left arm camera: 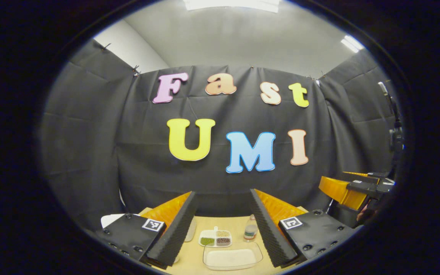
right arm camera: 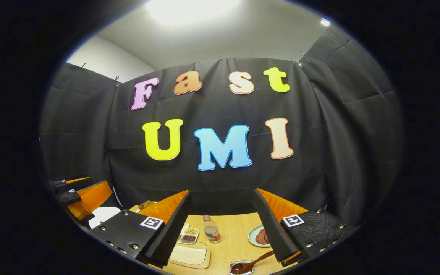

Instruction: Close the left gripper, press the button to open the rice cooker; take a wooden spoon from the chopstick holder with the right hand, scoop a spoonful of rice and pour it into the rice cooker, then put the wooden spoon back into the chopstick holder.

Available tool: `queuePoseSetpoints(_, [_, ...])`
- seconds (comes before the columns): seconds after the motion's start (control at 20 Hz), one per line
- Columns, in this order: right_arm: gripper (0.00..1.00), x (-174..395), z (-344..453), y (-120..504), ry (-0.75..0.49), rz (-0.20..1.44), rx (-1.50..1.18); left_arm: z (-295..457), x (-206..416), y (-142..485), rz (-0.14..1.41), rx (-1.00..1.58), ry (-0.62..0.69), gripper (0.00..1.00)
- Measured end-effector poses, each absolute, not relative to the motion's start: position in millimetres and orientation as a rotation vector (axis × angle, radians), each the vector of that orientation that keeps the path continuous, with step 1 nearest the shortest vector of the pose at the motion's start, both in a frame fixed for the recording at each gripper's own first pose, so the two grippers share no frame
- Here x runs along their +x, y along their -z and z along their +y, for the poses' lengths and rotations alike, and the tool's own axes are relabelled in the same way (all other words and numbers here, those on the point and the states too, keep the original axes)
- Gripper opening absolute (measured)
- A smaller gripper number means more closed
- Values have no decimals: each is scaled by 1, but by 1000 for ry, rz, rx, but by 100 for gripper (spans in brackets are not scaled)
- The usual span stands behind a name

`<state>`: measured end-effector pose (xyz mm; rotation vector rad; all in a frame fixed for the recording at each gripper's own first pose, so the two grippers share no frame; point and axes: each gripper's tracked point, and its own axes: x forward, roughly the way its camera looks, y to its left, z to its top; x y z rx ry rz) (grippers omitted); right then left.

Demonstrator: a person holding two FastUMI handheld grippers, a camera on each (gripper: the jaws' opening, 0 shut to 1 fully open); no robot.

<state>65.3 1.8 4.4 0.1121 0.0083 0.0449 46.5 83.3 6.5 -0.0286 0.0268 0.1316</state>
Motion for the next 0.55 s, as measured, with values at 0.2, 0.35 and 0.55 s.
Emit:
queuePoseSetpoints(0.2, [98,63,7,-7,-52,5,106,93,44,-9,22,-44,-150,92])
queuePoseSetpoints(0.35, [98,61,10,-7,-51,9,102,102,40,-6,23,-57,-165,95])
queuePoseSetpoints(0.55, [98,53,17,-8,-43,10,98,114,27,-3,23,-65,-171,92])
